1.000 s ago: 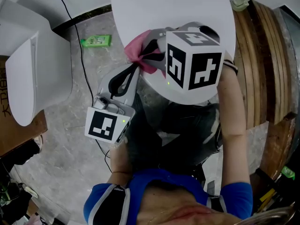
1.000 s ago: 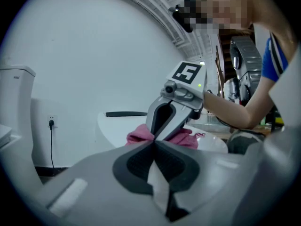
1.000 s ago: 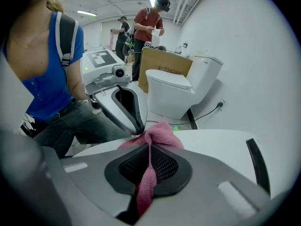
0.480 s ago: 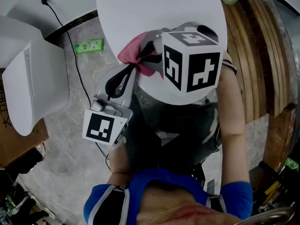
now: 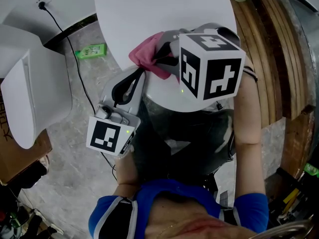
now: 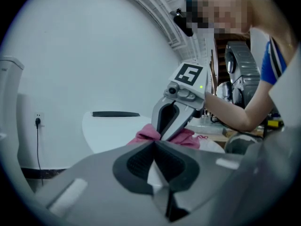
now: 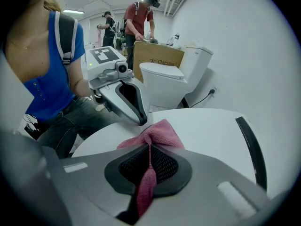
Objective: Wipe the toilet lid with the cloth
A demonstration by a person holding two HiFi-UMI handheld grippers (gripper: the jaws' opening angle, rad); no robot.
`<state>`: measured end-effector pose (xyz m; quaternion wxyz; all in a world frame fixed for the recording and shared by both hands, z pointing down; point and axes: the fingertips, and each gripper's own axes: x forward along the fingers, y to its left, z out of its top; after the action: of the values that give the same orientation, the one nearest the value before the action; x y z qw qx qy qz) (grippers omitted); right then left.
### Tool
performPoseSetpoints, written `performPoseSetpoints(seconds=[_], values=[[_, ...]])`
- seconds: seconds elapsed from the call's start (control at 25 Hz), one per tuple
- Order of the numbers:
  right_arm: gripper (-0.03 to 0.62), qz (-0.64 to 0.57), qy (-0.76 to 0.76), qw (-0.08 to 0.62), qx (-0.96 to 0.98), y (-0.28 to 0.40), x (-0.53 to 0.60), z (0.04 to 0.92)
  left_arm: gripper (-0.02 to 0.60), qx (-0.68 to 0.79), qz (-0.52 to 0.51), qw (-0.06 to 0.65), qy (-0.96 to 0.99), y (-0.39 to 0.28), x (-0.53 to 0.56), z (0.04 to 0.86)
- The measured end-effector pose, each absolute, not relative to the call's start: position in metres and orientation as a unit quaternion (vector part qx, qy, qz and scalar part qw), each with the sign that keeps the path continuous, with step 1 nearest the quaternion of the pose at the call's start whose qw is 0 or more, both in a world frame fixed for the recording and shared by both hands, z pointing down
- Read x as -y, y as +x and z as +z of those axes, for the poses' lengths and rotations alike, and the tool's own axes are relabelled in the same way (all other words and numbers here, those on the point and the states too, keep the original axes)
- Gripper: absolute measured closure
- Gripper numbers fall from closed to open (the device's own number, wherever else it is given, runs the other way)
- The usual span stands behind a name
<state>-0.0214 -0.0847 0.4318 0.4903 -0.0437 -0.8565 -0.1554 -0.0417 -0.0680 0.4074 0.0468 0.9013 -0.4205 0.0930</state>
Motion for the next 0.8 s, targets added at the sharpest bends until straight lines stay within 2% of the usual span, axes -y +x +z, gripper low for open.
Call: performPoseSetpoints(seconds=[0.8], values=[[0.582,-0.138,-0.019,0.502,0.854,0.012,0.089,0.433,0.578,0.433,0.114,0.031,0.894,-0.037,0.076,0.410]])
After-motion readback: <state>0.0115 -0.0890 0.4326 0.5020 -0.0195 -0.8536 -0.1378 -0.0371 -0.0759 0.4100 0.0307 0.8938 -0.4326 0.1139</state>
